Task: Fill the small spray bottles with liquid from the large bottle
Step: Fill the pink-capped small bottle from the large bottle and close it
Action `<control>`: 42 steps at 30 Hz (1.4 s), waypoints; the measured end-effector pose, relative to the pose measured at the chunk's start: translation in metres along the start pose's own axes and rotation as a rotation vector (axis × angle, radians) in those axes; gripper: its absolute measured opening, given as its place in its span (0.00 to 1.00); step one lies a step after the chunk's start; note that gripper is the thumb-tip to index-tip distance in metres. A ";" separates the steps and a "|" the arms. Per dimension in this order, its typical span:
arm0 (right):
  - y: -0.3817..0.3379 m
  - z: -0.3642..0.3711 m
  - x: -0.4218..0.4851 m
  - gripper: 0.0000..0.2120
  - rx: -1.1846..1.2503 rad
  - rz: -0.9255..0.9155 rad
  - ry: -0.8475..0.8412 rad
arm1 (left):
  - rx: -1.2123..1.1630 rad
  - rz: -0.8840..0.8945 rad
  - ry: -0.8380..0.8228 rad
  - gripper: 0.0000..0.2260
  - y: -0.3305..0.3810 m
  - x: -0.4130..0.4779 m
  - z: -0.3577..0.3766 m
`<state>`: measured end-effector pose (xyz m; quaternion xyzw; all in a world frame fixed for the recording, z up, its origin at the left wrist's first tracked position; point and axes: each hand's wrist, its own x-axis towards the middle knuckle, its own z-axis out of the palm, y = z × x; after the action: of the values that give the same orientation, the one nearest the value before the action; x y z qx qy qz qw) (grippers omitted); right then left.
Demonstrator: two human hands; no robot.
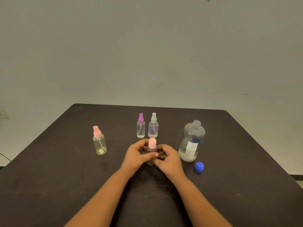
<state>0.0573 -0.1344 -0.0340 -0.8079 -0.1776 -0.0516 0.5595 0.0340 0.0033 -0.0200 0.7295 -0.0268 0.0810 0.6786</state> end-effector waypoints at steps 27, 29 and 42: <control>-0.032 0.011 0.017 0.15 0.145 -0.245 0.297 | 0.104 0.090 -0.001 0.18 -0.004 0.000 -0.001; -0.027 0.016 0.016 0.15 0.152 -0.216 0.321 | 0.120 0.108 -0.015 0.17 -0.006 0.001 -0.002; -0.023 0.014 0.021 0.10 0.111 -0.243 0.312 | 0.130 0.127 -0.009 0.21 -0.008 0.005 -0.002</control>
<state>0.0676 -0.1091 -0.0132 -0.7306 -0.1878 -0.2332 0.6137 0.0402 0.0066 -0.0269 0.7692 -0.0707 0.1220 0.6233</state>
